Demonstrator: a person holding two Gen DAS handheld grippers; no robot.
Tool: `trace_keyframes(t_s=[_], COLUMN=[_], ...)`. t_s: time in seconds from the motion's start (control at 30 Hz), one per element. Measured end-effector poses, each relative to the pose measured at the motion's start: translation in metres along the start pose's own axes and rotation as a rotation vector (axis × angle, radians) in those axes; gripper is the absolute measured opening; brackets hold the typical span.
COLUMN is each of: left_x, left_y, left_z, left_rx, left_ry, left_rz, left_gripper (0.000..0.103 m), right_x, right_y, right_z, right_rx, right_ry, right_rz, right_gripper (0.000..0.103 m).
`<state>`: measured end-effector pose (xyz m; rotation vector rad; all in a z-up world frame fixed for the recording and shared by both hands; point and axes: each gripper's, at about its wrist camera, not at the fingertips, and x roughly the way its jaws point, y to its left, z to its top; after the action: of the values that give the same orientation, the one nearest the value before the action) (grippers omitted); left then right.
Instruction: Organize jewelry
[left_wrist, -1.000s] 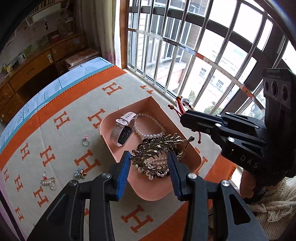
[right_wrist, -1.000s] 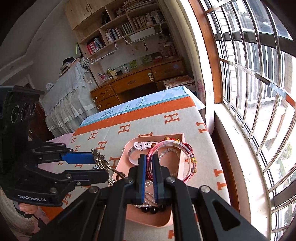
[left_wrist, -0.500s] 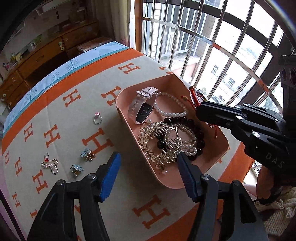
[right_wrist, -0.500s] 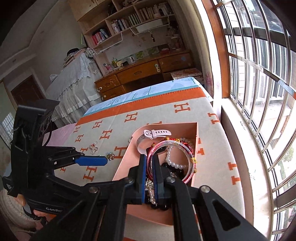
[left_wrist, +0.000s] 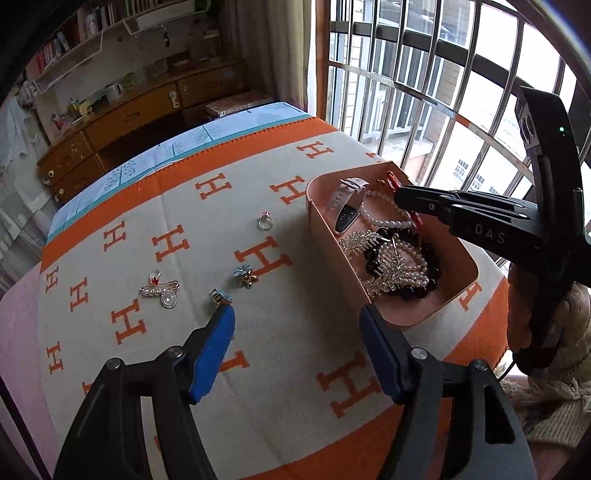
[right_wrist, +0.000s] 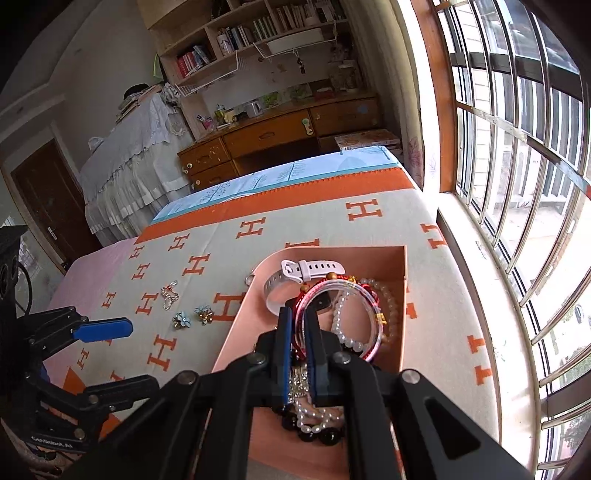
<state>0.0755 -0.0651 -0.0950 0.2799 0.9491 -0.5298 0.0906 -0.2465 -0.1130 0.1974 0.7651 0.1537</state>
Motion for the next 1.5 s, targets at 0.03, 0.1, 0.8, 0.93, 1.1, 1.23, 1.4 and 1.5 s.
trace_keyframes(t_s=[0.03, 0.1, 0.8, 0.93, 1.1, 1.23, 1.4, 1.5], left_x=[-0.003, -0.011, -0.077, -0.088, -0.091, -0.077, -0.045, -0.023], left_y=[0.005, 0.014, 0.102, 0.120, 0.139, 0.150, 0.162, 0.171], left_z=[-0.001, -0.003, -0.012, -0.014, -0.018, -0.020, -0.019, -0.014], left_rx=[-0.013, -0.041, -0.247, -0.305, -0.362, -0.387, -0.449, -0.477], left_ry=[-0.008, -0.028, -0.168, -0.195, -0.209, -0.172, -0.101, -0.057], left_rz=[0.005, 0.021, 0.184, 0.197, 0.215, 0.211, 0.170, 0.158], left_gripper=[0.071, 0.075, 0.082, 0.085, 0.085, 0.085, 0.085, 0.081], right_x=[0.002, 0.005, -0.026, -0.025, -0.018, -0.007, 0.012, 0.024], right_y=[0.000, 0.000, 0.063, 0.078, 0.091, 0.099, 0.108, 0.110], right_z=[0.003, 0.009, 0.032, 0.037, 0.042, 0.044, 0.041, 0.038], right_rx=[-0.003, -0.007, -0.137, -0.167, -0.178, -0.177, -0.170, -0.153], right_ry=[0.000, 0.003, -0.047, -0.045, -0.017, 0.016, 0.060, 0.100], right_rz=[-0.019, -0.046, 0.026, 0.045, 0.089, 0.118, 0.142, 0.169], right_gripper=[0.008, 0.008, 0.018, 0.018, 0.019, 0.019, 0.019, 0.019])
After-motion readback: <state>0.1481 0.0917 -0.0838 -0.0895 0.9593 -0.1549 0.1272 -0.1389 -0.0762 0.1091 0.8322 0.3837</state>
